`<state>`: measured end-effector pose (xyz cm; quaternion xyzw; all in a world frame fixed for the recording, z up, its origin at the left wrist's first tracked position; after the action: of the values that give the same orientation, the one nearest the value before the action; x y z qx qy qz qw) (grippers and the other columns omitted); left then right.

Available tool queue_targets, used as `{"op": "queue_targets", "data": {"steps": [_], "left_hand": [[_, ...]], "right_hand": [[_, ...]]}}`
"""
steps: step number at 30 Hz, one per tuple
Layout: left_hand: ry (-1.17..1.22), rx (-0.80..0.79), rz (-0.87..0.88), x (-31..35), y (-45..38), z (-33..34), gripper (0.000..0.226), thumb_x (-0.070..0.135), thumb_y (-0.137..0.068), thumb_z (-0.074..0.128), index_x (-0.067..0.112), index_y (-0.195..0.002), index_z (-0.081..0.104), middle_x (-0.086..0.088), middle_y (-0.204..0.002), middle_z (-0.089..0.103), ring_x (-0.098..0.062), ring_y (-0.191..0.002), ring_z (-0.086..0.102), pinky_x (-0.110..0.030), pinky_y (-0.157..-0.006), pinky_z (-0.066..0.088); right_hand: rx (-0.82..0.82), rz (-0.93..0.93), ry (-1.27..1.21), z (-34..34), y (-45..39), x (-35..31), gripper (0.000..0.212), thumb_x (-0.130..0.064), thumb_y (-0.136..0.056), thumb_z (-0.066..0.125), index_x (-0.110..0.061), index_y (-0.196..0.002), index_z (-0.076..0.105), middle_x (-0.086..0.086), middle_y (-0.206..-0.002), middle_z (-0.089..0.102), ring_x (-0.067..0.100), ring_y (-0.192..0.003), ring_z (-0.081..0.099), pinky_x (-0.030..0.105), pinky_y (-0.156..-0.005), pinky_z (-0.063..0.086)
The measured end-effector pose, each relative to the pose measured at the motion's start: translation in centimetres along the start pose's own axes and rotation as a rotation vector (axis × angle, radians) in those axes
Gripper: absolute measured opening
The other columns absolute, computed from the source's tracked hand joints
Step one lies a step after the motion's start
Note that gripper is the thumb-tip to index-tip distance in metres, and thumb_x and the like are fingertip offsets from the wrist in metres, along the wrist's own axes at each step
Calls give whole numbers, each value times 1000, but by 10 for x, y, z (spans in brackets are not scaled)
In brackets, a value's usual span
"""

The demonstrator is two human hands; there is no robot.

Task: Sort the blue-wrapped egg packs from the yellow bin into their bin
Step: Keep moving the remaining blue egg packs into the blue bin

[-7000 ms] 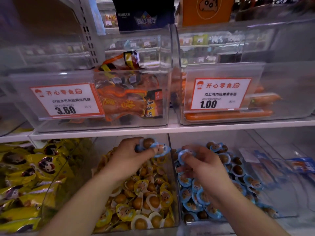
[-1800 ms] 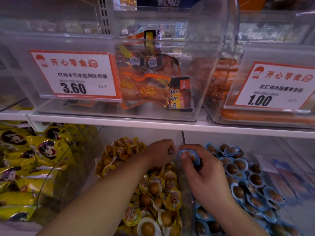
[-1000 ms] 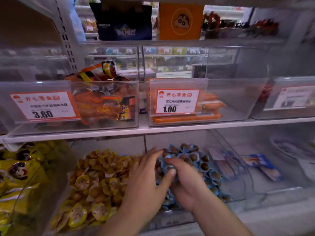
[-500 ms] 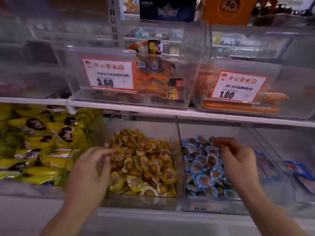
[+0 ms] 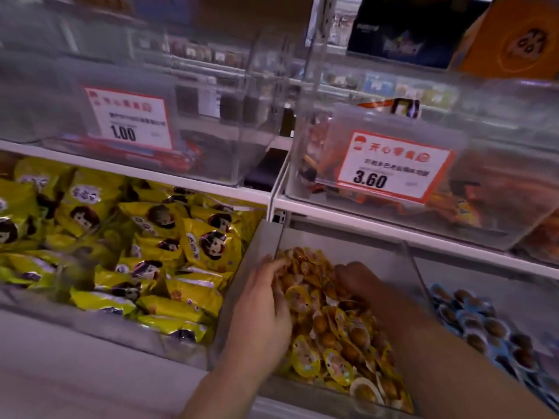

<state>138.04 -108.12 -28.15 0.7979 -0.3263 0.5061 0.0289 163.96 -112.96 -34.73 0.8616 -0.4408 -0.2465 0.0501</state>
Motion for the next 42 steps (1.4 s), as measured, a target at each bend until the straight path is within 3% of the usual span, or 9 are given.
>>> {"op": "queue_targets", "data": {"steps": [5,12,20,26,31,34,37,40,42], "left_hand": [[199,44,-133,-16,-14,0,44,9,-94,54,39,-126,56,17,-122,63,-4,-115,59,-35,-103,49],[194,67,-111,-10,-14,-3,42,11,-91,57,41,-121,57,17,-119,62,-5,-111,59,-34,-99,50],[-79,197,262,40,6,-16,37,15,-83,55,26,-116,65,13,-119,57,-8,-109,53,-24,-94,43],[-318,-125,483,67,25,38,51,48,-92,49,34,-140,45,10,-134,51,-15,-116,48,-35,-100,43],[-195,-93,410,62,16,33,30,29,-92,65,30,-121,63,9,-119,59,-18,-97,63,-35,-79,54],[-23,44,245,47,4,7,24,30,-87,63,35,-110,68,19,-103,63,0,-94,61,-12,-76,48],[102,182,135,35,0,-11,24,32,-86,58,36,-108,68,21,-96,64,7,-92,58,-2,-71,41],[115,200,148,33,0,-14,22,25,-91,57,31,-110,68,17,-94,66,2,-76,59,-4,-67,40],[109,181,165,31,-1,-12,21,26,-92,58,32,-110,68,19,-96,66,3,-81,60,-4,-69,40]], "right_hand": [[36,79,-387,11,-23,-10,47,-43,-98,46,-3,-111,69,21,-113,68,37,-106,65,31,-82,48],[-221,21,-959,4,11,-23,26,-28,-88,63,-13,-70,73,11,-69,66,21,-55,62,26,-53,50],[-308,-350,-575,-37,89,-37,21,-25,-91,69,-9,-81,79,17,-76,72,13,-62,59,22,-59,43],[-173,-583,-320,-59,136,-34,14,-12,-97,63,-12,-100,77,1,-86,75,0,-82,59,23,-77,47],[-369,-424,-554,-38,138,-25,28,-26,-99,59,-4,-109,74,8,-102,77,16,-94,71,28,-83,53],[-227,-255,-694,-48,95,-17,26,-25,-99,58,-7,-104,76,14,-101,77,21,-93,73,28,-77,55],[11,-213,-350,-54,37,-14,32,-11,-98,53,-3,-126,66,15,-127,67,20,-108,66,23,-81,51],[-74,-289,61,-9,1,-24,41,-16,-99,50,-5,-138,56,15,-145,53,27,-127,55,29,-105,43],[-117,-279,127,17,-10,-24,35,-24,-97,49,-11,-126,64,13,-133,61,28,-117,60,34,-100,48]]}}
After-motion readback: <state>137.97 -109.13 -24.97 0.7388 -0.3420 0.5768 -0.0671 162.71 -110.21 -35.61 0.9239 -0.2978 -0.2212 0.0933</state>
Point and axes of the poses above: each hand's wrist, its own y-axis away from the middle knuckle, its own z-axis out of the palm, x = y × z, the point moved 8 cm from there along -y, towards the middle knuckle
